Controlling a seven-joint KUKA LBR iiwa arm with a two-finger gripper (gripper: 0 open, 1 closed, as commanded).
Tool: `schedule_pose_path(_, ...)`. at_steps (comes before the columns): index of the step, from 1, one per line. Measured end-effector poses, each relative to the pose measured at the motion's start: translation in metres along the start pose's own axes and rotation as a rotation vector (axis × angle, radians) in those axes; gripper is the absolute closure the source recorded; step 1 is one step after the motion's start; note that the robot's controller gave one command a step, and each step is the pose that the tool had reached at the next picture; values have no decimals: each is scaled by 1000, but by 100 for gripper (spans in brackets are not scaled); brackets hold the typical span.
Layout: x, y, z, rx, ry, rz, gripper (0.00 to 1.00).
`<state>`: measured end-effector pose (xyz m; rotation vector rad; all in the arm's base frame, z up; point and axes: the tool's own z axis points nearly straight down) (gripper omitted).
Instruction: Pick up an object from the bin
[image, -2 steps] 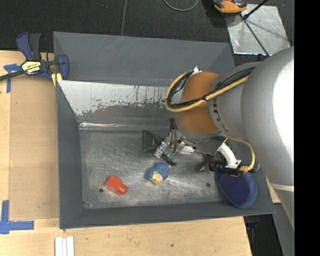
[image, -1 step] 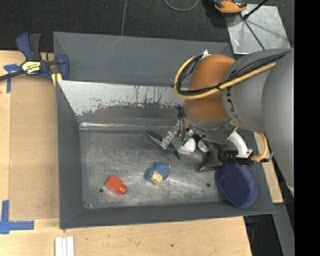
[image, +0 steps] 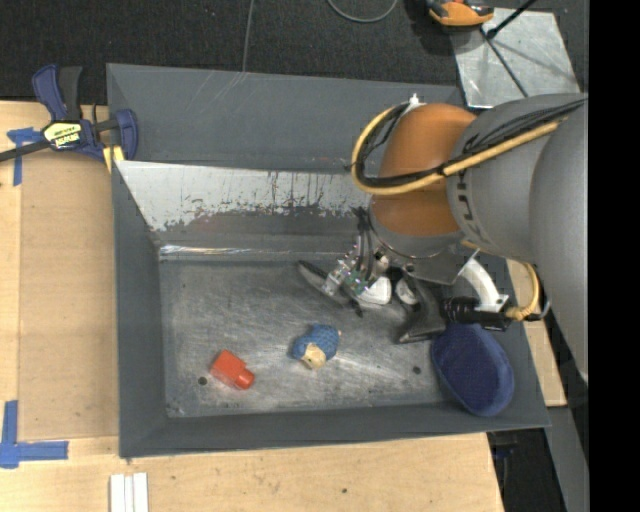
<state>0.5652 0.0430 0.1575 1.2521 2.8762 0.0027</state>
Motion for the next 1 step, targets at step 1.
schedule_pose_path(1,-1,1,-16,0,0,-3,100)
